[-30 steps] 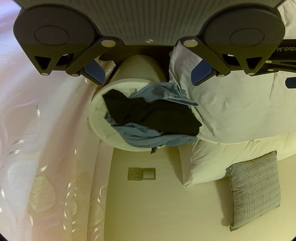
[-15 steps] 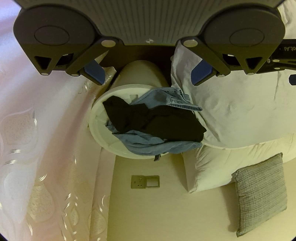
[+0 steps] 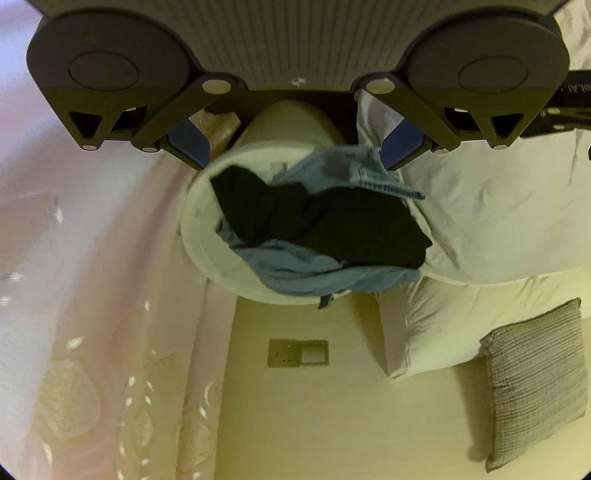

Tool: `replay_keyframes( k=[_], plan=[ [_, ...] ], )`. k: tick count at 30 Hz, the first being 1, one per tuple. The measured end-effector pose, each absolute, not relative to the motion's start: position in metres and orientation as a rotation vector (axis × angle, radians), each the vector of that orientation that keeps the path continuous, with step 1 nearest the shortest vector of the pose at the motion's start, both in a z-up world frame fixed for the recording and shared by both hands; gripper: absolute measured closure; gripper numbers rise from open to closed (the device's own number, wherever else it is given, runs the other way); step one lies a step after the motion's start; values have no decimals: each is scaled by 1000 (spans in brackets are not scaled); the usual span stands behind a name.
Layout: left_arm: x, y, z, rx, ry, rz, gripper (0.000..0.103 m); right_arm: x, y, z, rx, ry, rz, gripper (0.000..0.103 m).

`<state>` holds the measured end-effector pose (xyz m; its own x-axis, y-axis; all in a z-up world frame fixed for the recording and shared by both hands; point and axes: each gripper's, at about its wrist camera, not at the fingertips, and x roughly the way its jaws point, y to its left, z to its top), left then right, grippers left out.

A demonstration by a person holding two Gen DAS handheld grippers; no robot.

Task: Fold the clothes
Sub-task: 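Grasp the black hoodie with both grippers and lift it from the basket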

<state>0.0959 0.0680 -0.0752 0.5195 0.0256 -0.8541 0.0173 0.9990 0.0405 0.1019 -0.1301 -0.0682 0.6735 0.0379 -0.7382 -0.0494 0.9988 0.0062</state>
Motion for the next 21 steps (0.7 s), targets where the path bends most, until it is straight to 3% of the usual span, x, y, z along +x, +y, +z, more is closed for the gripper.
replay_keyframes(
  k=[9, 13, 21],
  plan=[
    [179, 68, -118, -31, 1116, -68, 1, 184, -133, -121, -81, 901, 172, 1],
    [235, 63, -141, -89, 1135, -95, 11, 229, -135, -146, -97, 935, 219, 1],
    [332, 68, -199, -237, 1196, -85, 13, 318, -142, -204, -127, 1010, 313, 3]
  ],
)
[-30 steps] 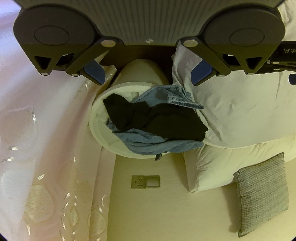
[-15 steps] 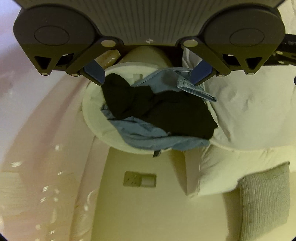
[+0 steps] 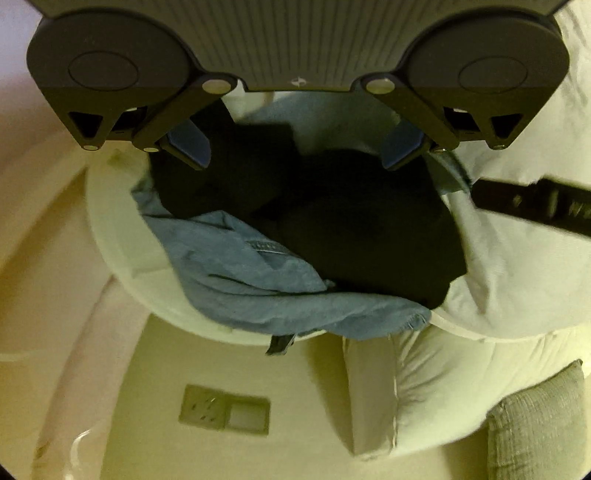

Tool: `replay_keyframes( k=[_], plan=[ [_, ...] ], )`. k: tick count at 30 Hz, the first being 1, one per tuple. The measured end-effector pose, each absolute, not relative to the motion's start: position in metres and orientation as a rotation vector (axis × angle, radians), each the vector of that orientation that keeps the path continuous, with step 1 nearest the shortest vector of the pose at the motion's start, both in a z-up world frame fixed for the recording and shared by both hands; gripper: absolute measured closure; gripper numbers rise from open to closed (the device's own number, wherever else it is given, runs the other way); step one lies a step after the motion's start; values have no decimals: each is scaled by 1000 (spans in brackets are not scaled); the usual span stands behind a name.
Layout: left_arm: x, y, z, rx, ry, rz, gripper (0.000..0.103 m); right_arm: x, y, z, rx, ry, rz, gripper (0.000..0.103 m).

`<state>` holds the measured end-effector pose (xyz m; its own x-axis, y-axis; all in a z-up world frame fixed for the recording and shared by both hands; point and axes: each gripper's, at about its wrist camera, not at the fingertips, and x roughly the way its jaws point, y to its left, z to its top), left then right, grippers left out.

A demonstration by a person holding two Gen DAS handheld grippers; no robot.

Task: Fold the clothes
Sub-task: 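Grasp the black hoodie with both grippers and lift it from the basket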

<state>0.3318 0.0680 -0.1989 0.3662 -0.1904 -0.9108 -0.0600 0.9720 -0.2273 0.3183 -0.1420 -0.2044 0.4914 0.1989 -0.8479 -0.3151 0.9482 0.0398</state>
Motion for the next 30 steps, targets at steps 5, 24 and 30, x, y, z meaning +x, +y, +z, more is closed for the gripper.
replay_keyframes(
  k=[5, 24, 30],
  plan=[
    [367, 83, -236, -324, 1241, -13, 13, 354, -131, -237, -212, 1034, 414, 21],
    [412, 92, -296, -527, 1308, -65, 64, 403, -91, -299, -400, 1058, 534, 41],
    [391, 101, -260, -561, 1202, -92, 96, 392, -105, -258, -269, 1040, 545, 81]
  ],
)
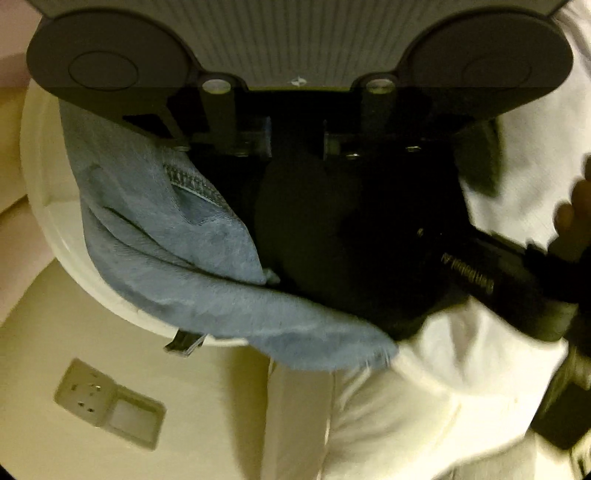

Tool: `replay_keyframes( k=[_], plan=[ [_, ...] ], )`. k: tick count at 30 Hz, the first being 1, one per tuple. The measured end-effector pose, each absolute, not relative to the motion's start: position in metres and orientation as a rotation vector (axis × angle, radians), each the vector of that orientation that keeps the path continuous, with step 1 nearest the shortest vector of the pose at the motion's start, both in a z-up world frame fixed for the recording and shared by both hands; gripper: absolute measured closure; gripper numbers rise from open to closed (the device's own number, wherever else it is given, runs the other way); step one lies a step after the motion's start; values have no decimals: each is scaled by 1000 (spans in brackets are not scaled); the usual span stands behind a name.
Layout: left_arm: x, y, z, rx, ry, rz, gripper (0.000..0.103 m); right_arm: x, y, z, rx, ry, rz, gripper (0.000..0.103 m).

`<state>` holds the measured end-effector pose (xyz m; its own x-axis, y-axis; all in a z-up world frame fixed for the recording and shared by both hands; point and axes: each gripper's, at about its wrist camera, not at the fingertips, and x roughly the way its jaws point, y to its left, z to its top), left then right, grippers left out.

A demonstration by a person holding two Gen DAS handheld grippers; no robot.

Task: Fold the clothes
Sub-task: 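Grasp the black hoodie with both grippers and lift it from the basket, then carry the black hoodie to the bed and lay it down, opening both grippers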

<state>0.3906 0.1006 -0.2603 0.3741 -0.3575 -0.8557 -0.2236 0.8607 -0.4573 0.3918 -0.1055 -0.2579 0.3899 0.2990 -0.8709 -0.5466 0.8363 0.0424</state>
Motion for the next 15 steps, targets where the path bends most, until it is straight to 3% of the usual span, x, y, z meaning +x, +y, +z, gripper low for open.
replay_keyframes(
  k=[15],
  plan=[
    [339, 135, -55, -505, 749, -138, 97, 366, -116, -74, 156, 728, 689, 84]
  ],
)
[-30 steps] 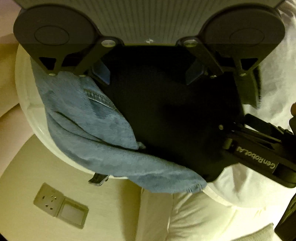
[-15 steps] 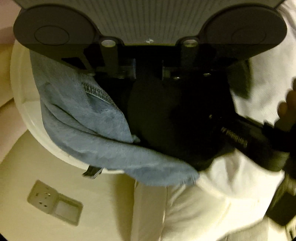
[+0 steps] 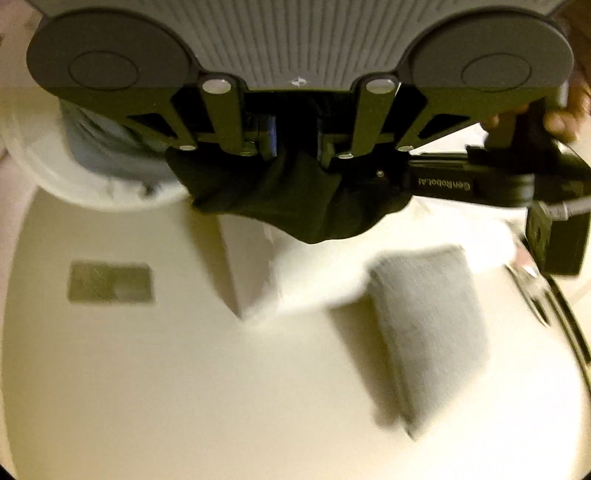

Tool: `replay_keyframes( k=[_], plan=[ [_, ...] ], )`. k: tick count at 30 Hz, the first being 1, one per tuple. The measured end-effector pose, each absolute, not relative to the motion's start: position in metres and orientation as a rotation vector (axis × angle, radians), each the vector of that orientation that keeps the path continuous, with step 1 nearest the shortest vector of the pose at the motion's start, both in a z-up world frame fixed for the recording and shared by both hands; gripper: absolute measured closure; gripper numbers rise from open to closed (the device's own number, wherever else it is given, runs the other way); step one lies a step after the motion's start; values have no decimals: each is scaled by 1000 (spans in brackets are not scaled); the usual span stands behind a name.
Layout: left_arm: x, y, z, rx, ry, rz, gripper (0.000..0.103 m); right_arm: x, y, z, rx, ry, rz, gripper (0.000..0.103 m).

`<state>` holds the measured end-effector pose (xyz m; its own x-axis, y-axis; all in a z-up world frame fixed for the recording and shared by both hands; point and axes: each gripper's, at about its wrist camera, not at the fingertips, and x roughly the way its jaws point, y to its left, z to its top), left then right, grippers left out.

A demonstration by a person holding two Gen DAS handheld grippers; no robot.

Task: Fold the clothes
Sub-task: 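Carry the black hoodie to the bed and lay it down, opening both grippers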

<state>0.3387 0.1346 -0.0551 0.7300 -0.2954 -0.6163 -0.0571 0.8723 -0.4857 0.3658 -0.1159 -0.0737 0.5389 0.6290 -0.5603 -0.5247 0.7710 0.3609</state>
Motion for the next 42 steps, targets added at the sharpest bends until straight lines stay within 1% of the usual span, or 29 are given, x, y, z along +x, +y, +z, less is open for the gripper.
replay_keyframes(
  k=[3, 7, 12, 16, 22, 26, 28, 32, 35, 36, 37, 38, 40, 42],
  plan=[
    [311, 155, -14, -521, 630, -96, 97, 355, -102, -35, 178, 650, 778, 84],
    [237, 191, 41, -523, 449, -5, 97, 321, -70, 14, 188, 525, 946, 84],
    [96, 239, 106, -502, 261, 196, 97, 261, -10, 67, 197, 408, 1180, 84],
    [-40, 255, 154, -451, 134, 414, 97, 184, 57, 104, 192, 331, 1436, 84],
    [-247, 226, 227, -303, 15, 834, 97, 40, 148, 152, 245, 271, 1867, 84],
    [-348, 187, 262, -236, 0, 1100, 97, -45, 200, 173, 278, 340, 2113, 84],
    [-380, 169, 268, -227, 0, 1179, 96, -84, 223, 179, 284, 377, 2210, 84],
    [-406, 152, 255, -275, 36, 1289, 93, -138, 247, 167, 192, 432, 2304, 84],
    [-409, 159, 219, -410, 124, 1302, 85, -161, 253, 142, 30, 482, 2298, 84],
    [-400, 162, 193, -464, 178, 1312, 79, -168, 258, 125, -72, 529, 2260, 76],
    [-391, 166, 164, -522, 237, 1320, 76, -174, 263, 108, -173, 574, 2219, 64],
    [-384, 168, 128, -618, 316, 1325, 76, -176, 269, 82, -320, 611, 2124, 43],
    [-377, 165, 70, -787, 405, 1335, 76, -170, 274, 39, -543, 600, 1932, 43],
    [-378, 151, 11, -975, 470, 1352, 76, -150, 272, 5, -663, 677, 1879, 43]
  ],
)
